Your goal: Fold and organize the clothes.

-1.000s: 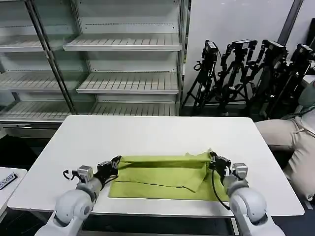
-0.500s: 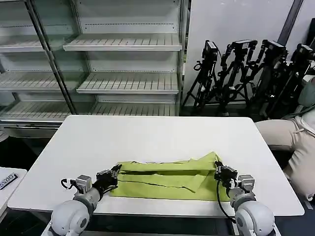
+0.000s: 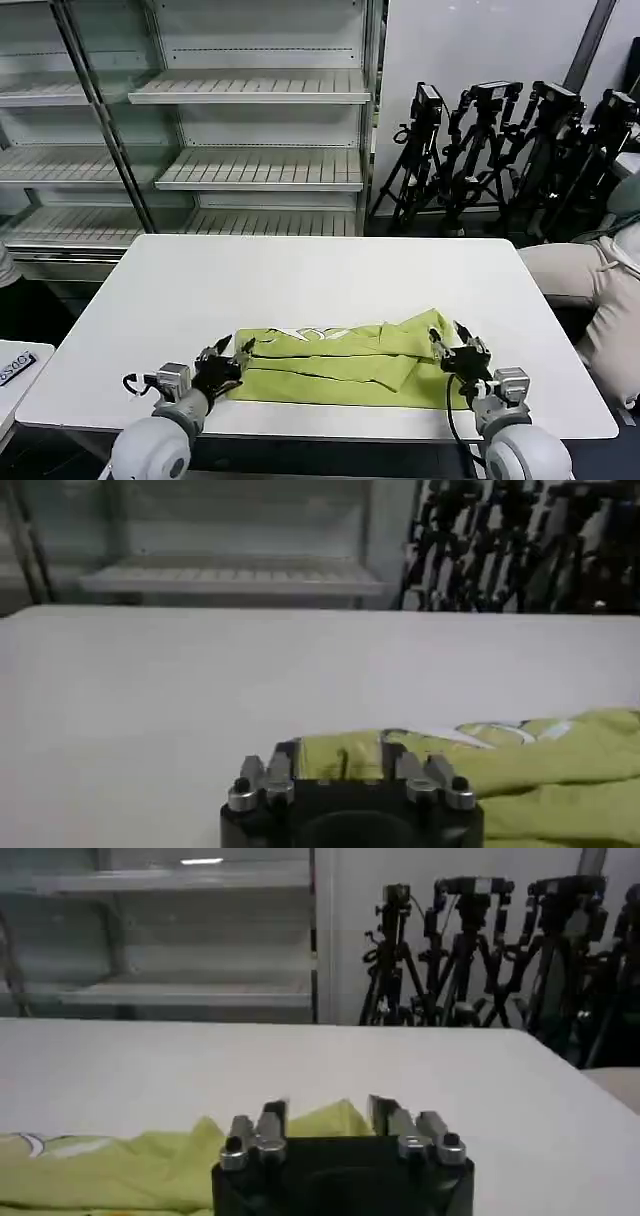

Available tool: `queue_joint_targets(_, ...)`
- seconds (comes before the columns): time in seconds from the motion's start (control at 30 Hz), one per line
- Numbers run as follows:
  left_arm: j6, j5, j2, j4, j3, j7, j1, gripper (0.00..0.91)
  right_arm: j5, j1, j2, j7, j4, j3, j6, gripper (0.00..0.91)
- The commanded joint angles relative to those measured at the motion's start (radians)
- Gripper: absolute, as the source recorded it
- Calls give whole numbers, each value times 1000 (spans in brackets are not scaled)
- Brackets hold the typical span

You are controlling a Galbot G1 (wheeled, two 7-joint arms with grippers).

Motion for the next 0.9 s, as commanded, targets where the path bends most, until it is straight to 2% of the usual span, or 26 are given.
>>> queue_joint_targets(0.03, 4, -74, -35, 19, 98, -276, 0, 907, -27, -77, 3, -8, 95, 29, 12, 907)
queue_joint_targets(0.07, 4, -83, -35, 19, 99, -275, -1, 595, -28, -78, 4, -8, 97, 30, 12, 907)
queue_joint_targets(0.1, 4, -93, -35, 18, 103, -272, -2, 10, -29, -77, 4, -7, 98, 30, 11, 907)
queue_joint_targets(0.53, -1, -30, -66, 53, 149, -260, -45, 20, -37, -92, 20, 0, 115, 24, 12, 907)
queue_joint_targets(0.63, -4, 111, -52, 26, 141, -182, -24, 20, -36, -90, 15, 1, 114, 27, 12, 907)
queue_joint_targets(0.7, -28, 252, -37, 14, 100, -104, 6, 20, -35, -92, 15, 2, 113, 27, 12, 907)
queue_joint_targets(0.83, 0, 250, -10, 23, 4, -21, 18, 10, -35, -93, 15, 2, 111, 22, 13, 907)
queue_joint_targets(0.9, 5, 242, 24, 34, -110, 19, 30, 20, -34, -93, 13, 2, 109, 25, 14, 907)
